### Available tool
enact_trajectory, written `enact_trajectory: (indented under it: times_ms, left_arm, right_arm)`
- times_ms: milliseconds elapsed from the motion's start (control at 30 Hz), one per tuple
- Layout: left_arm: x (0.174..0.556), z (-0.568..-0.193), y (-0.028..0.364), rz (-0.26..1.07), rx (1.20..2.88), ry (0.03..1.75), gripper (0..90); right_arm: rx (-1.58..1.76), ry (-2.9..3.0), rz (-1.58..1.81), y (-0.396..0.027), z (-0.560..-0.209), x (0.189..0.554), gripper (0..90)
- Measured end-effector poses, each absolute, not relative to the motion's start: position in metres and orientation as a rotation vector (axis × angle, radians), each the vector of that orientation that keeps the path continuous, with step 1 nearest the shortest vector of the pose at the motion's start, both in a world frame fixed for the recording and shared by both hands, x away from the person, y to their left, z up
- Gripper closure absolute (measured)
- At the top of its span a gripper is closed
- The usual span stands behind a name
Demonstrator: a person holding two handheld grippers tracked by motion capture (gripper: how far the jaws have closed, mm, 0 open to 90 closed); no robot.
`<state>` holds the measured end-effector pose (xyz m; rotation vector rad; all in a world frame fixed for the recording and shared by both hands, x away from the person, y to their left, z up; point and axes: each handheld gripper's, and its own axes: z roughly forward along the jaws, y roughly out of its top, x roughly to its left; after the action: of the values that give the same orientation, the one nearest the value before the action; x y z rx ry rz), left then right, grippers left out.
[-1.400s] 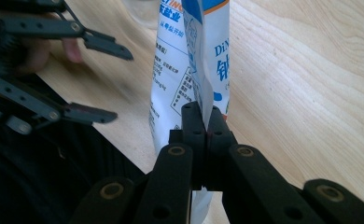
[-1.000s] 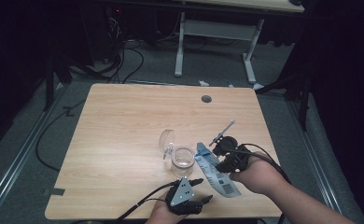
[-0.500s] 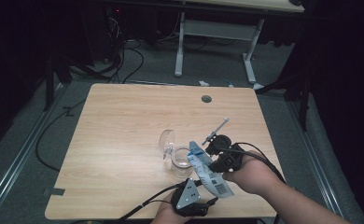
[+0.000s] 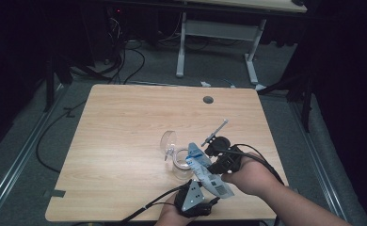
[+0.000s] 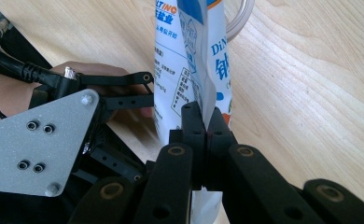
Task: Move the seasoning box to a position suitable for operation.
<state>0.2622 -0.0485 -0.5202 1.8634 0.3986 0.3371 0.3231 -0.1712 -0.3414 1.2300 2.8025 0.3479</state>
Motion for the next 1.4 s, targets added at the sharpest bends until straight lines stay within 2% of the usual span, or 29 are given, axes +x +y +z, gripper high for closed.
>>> enact_trajectory:
  times_ms: [67,100,233,800,1400]
  left_arm:
    - [0.261,-0.519,-0.048,0.371,1.865,0.414,44.5]
    - [0.262,-0.519,-0.048,0.361,1.86,0.421,51.3]
    - [0.261,-0.518,-0.049,0.369,1.865,0.428,54.0]
    - [0.256,-0.512,-0.051,0.387,1.864,0.434,61.5]
    - [0.263,-0.506,-0.042,0.326,1.831,0.476,62.5]
  right_arm:
    - [1.239,2.794,0.35,-0.171,-0.341,0.323,90.0]
    - [1.239,2.794,0.351,-0.172,-0.341,0.324,90.0]
    - [1.228,2.789,0.351,-0.173,-0.341,0.324,89.9]
    - [1.158,2.748,0.366,-0.172,-0.343,0.325,89.9]
    - [1.141,2.767,0.44,-0.168,-0.343,0.341,89.8]
